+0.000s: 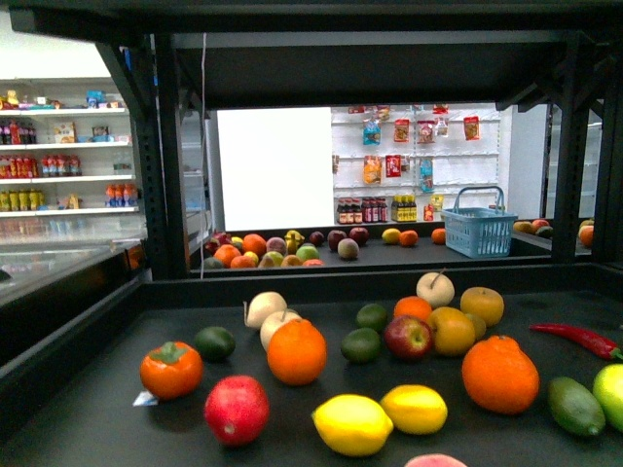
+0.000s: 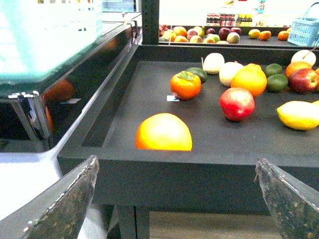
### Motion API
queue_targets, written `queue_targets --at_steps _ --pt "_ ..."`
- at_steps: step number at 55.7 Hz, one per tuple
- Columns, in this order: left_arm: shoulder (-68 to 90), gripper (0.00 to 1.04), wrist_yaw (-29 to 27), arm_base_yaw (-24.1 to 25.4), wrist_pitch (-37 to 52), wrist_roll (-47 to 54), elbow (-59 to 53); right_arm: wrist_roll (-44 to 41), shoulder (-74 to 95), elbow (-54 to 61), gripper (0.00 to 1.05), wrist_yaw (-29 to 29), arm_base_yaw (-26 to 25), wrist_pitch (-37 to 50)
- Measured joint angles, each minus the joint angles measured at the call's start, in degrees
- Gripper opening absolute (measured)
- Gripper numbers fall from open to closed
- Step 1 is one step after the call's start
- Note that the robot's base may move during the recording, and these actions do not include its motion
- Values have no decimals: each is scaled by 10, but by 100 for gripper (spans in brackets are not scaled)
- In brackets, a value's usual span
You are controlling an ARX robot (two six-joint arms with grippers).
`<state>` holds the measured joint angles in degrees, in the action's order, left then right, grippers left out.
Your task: Pick lemon from shelf
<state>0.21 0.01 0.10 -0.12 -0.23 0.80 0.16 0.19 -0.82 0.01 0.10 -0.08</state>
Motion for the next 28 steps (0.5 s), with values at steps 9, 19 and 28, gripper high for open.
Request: queue_targets --at_steps 9,19,28 --pt "0 97 0 0 0 0 0 0 1 0 97 0 0 0" --pt "0 97 1 0 0 0 0 0 0 0 97 0 0 0" --pt "0 97 0 0 0 0 0 0 0 0 97 0 0 0"
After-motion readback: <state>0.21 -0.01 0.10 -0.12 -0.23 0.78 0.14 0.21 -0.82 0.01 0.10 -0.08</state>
